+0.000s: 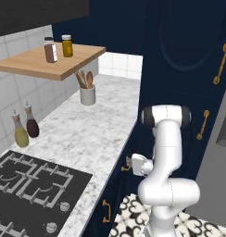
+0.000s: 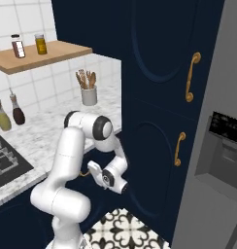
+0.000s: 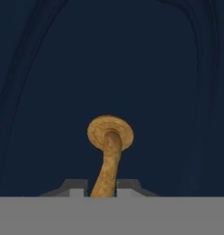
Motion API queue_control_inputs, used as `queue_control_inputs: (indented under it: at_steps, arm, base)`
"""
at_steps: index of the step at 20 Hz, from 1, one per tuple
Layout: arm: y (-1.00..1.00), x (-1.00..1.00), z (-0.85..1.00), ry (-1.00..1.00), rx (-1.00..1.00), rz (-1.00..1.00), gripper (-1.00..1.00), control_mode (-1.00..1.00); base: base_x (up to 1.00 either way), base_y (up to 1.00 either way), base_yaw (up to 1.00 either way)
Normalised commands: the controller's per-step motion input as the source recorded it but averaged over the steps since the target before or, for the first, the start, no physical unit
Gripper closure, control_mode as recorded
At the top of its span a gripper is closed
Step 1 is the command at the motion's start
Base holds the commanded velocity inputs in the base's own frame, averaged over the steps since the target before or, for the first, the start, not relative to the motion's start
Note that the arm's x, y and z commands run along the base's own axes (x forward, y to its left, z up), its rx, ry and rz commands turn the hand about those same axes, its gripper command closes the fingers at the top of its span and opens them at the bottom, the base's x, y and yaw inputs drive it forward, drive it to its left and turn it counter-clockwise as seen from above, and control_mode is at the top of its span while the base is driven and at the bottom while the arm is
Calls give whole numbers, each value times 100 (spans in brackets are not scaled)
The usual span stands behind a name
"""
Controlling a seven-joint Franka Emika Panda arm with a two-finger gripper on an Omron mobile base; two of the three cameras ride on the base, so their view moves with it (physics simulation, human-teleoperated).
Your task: Take a straw from the drawer in front and place it inside the glass cup on the dining counter.
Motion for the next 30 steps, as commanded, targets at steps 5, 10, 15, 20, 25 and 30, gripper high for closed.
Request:
queue_control_inputs:
  at_steps: [5, 10, 15, 20, 25, 30]
  arm:
    - [-100, -60, 0, 0, 0, -5, 100, -100]
    - [-100, -43, 7, 5, 0, -2, 100, -100]
    - [-100, -37, 11, 6, 0, -1, 100, -100]
    - [-100, -32, 8, 6, 0, -1, 100, -100]
    - [-29, -24, 0, 4, -13, 0, -100, -100]
    - [0, -40, 19, 1, -33, -7, -100, -100]
  base:
    - [0, 0, 0]
    - [0, 0, 0]
    - [0, 0, 0]
    - [0, 0, 0]
    - [0, 0, 0]
    - [0, 0, 0]
